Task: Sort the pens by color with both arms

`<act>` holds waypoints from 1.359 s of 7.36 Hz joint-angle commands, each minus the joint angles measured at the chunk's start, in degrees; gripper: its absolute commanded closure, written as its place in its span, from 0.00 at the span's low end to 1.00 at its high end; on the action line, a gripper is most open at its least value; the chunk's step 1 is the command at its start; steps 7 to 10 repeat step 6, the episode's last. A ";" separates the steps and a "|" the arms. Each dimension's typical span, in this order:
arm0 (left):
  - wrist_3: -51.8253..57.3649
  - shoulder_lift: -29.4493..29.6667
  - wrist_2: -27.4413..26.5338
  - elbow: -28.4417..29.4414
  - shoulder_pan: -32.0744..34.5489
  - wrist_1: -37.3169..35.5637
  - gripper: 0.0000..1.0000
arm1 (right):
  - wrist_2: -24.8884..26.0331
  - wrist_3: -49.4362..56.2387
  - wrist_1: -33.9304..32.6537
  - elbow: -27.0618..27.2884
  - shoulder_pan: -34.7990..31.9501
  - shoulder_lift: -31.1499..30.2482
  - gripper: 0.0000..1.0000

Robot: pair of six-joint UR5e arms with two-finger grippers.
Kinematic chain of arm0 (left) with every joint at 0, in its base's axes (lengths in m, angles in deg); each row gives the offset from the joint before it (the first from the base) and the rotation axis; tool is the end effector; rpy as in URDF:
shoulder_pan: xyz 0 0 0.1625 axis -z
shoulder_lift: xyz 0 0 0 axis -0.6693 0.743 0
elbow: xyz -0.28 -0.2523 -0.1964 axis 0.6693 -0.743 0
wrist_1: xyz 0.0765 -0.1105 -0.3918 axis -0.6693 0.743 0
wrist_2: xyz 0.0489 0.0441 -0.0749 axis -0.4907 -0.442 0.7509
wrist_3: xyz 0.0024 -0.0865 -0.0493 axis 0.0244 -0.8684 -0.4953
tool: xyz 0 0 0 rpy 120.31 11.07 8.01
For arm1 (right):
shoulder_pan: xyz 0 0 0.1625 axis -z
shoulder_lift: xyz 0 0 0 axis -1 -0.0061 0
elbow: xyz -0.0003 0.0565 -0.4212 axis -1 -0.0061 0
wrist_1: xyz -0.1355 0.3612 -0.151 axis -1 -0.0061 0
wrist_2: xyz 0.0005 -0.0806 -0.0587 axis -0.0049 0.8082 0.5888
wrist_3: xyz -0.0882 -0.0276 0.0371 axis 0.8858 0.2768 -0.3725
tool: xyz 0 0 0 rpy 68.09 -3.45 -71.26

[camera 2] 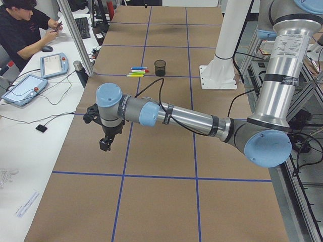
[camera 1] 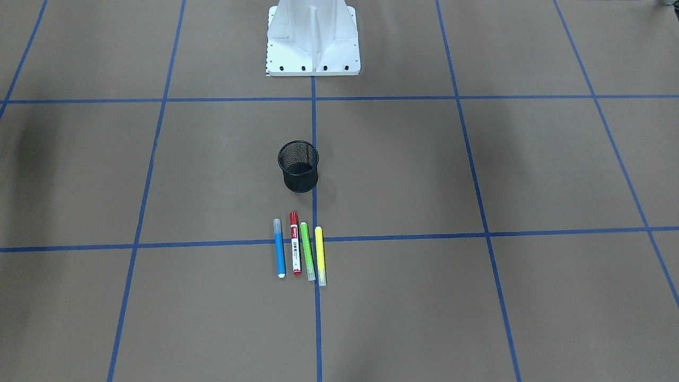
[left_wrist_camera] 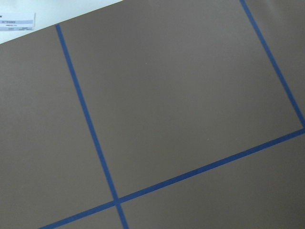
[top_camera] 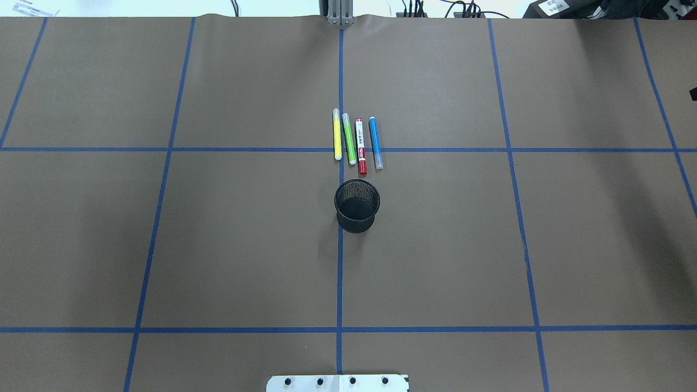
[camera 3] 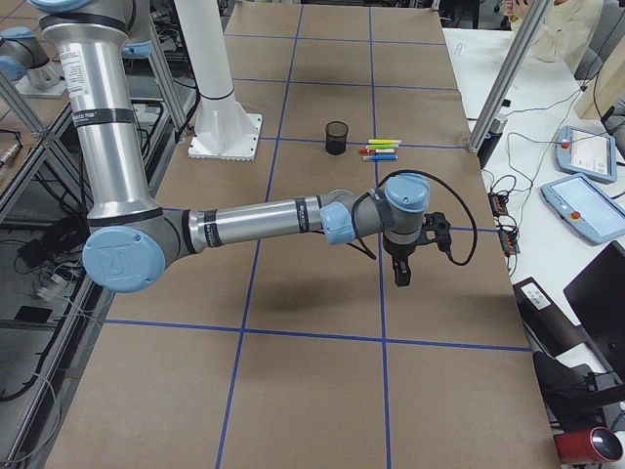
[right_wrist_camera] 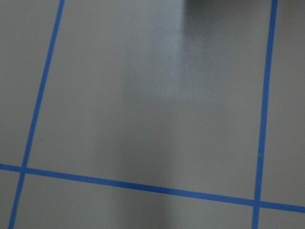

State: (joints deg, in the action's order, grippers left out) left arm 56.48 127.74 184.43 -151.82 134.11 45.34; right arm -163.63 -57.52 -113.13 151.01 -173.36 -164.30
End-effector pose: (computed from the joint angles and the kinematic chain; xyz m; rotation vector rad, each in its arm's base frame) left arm -0.0828 -0.5694 0.5429 0.3313 0.7609 0.2825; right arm -0.0006 -0.5658 0.5553 0.1680 -0.8330 -0.0521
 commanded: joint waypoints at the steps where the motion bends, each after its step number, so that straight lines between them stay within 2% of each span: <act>1: 2.83 -0.90 2.38 2.18 3.17 -0.35 0.01 | -2.14 1.13 0.63 0.90 -1.10 -4.35 0.01; 4: 5.99 -0.91 2.58 5.44 4.67 -0.35 0.01 | -2.41 1.30 0.37 1.53 -1.90 -5.17 0.01; 10: 5.99 -0.91 2.49 5.62 4.68 -0.35 0.01 | -2.41 1.22 0.28 1.44 -1.90 -4.90 0.01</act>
